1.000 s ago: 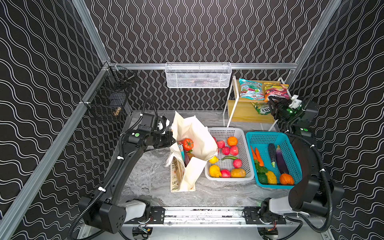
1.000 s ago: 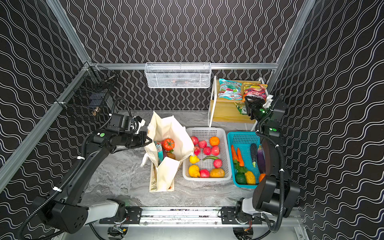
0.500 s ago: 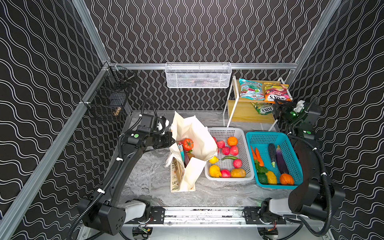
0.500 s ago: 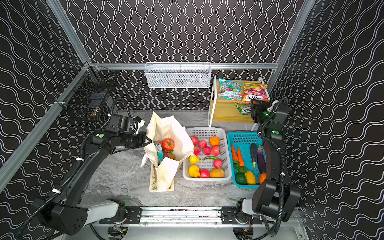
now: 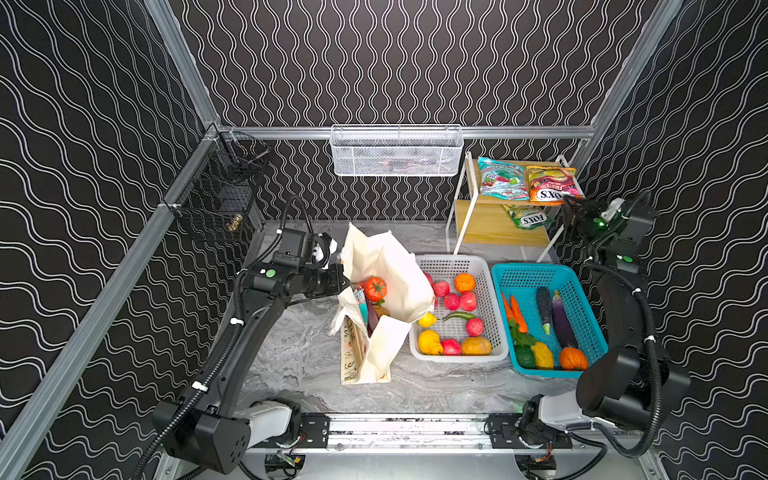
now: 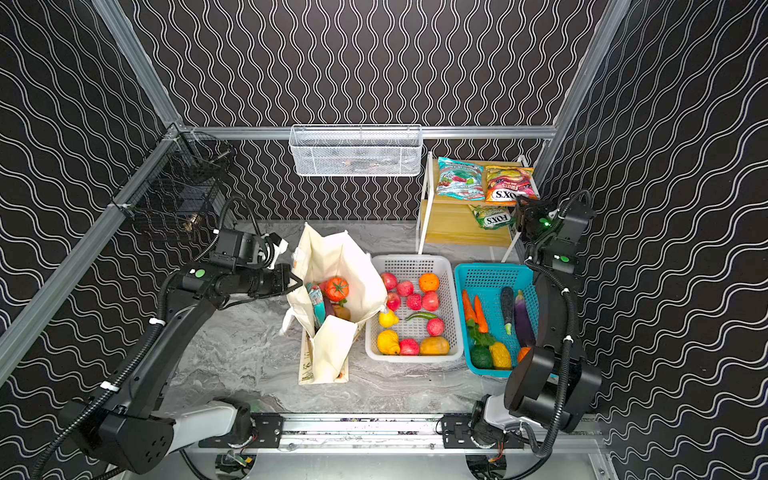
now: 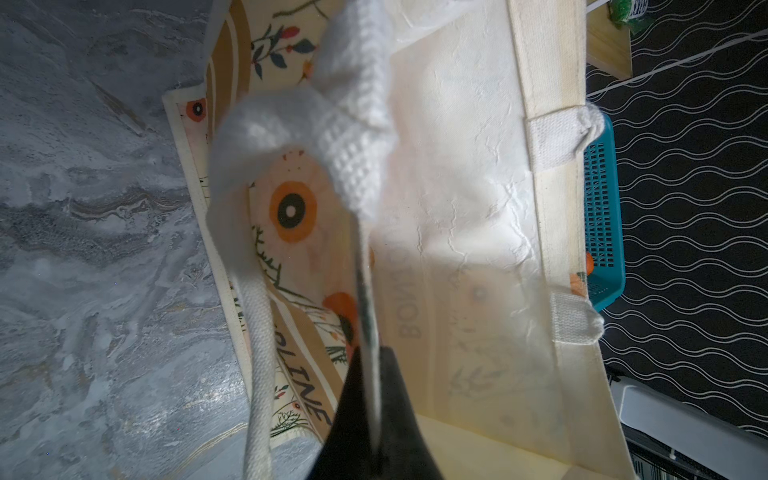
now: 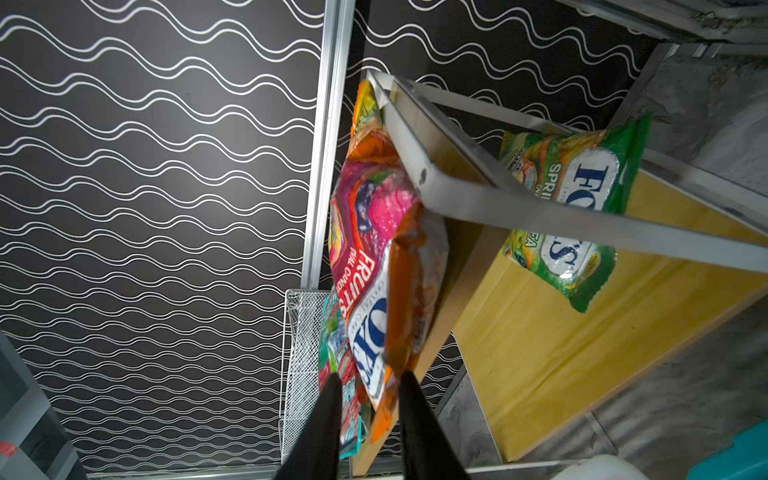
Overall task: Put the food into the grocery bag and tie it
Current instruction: 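Grasp the orange FOXS candy bag on the shelf with the right gripper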
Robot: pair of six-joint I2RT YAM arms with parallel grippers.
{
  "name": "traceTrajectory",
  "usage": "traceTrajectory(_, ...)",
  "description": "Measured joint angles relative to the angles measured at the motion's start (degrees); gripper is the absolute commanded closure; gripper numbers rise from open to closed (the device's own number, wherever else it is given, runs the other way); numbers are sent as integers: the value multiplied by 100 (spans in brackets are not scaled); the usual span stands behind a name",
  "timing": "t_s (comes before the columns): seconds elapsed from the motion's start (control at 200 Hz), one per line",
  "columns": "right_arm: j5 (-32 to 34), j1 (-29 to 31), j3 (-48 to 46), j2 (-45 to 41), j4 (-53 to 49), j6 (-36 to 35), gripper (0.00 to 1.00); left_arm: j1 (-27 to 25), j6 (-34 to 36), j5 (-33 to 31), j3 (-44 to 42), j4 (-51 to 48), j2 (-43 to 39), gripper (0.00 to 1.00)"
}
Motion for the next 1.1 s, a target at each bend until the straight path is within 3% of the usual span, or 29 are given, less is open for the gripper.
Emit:
traceTrajectory(0.305,2,-22,0,116,2,92,84,2,0,0,0,-2,0,100)
traceTrajectory(0.551,24,-31,-111,107,11,122,100,0,0,0,0,-2,0,100)
traceTrajectory(1.096,131,-81,85,-455,-37,120,100,2,0,-15,0,-15,-9,100)
